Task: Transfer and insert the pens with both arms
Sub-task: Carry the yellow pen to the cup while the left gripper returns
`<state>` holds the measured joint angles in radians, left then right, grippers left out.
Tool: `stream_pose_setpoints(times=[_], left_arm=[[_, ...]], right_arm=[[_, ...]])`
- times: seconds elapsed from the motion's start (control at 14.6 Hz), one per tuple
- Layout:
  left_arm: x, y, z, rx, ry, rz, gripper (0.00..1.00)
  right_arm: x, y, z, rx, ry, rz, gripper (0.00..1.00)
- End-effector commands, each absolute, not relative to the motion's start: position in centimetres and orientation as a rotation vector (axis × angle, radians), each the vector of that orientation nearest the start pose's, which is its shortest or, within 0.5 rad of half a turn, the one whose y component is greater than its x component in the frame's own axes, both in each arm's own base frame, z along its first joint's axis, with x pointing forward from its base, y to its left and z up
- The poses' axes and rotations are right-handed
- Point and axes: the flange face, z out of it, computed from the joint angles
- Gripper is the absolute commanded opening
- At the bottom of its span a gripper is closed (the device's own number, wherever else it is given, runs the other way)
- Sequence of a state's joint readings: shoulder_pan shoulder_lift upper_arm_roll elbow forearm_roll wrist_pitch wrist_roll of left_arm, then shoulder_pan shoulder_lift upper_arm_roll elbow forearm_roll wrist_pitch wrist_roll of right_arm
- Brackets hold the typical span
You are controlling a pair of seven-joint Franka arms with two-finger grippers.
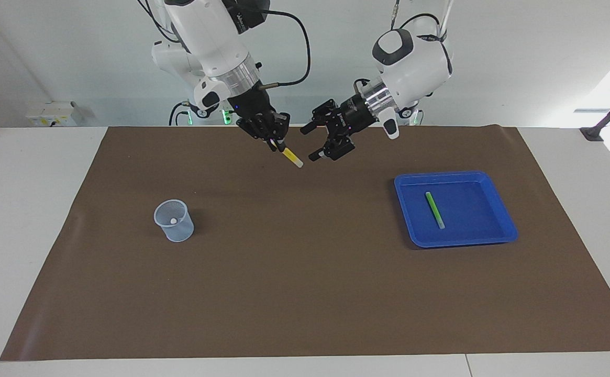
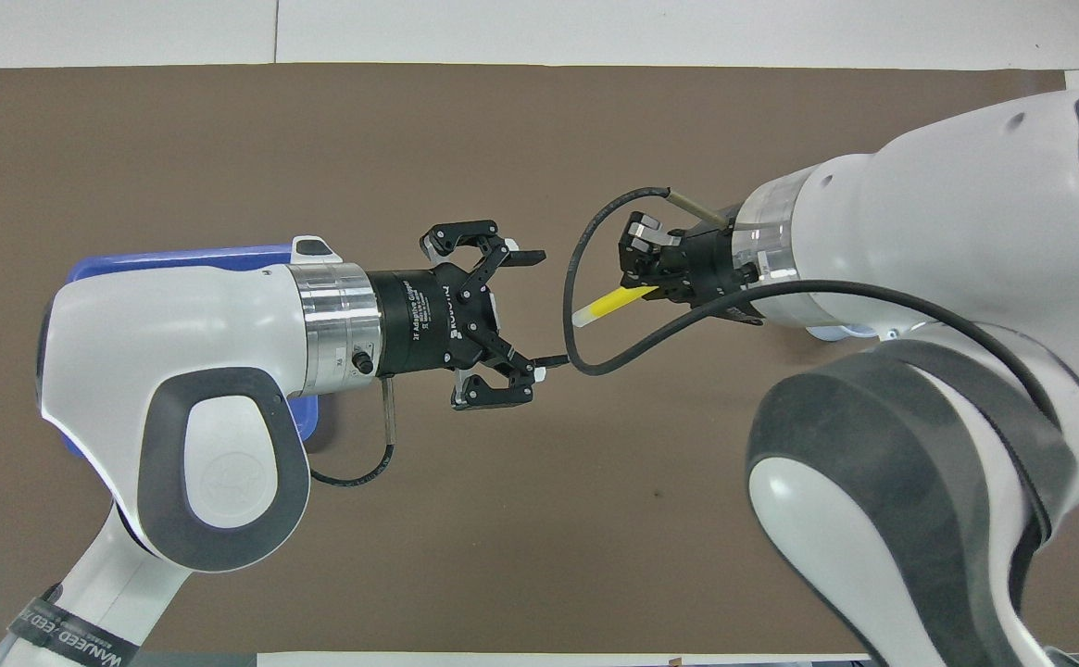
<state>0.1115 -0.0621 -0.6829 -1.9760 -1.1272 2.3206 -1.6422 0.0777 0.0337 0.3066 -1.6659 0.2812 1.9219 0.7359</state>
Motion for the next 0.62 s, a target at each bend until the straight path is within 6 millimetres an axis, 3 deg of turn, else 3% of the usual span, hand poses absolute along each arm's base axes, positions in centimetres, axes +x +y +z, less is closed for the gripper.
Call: stream_pose_setpoints(times=[0.0,0.14,0.27,0.55], left_arm=[[48.0,-30.9,53.1,1.457,1.782,-0.782,1.00],[49.4,-28.1,52.8,1.490,1.813,-0.719,1.00],[50.3,-25.8,52.4,1.648,1.835,-0.617,1.00],[51.3,-20.1,50.7,1.942,1.778,-0.462,1.00]], right_arm=[[54.8,18.8,57.9,-2.830,0.448,-0.111,0.00],[55.5,14.4,56.7,-2.908,0.290,-0.147,0.00],[56.3,11.2,56.0,-2.991,0.167,-0.181,0.00],[56.7,7.0,53.5,-3.159,-0.147,-0.214,0.00]])
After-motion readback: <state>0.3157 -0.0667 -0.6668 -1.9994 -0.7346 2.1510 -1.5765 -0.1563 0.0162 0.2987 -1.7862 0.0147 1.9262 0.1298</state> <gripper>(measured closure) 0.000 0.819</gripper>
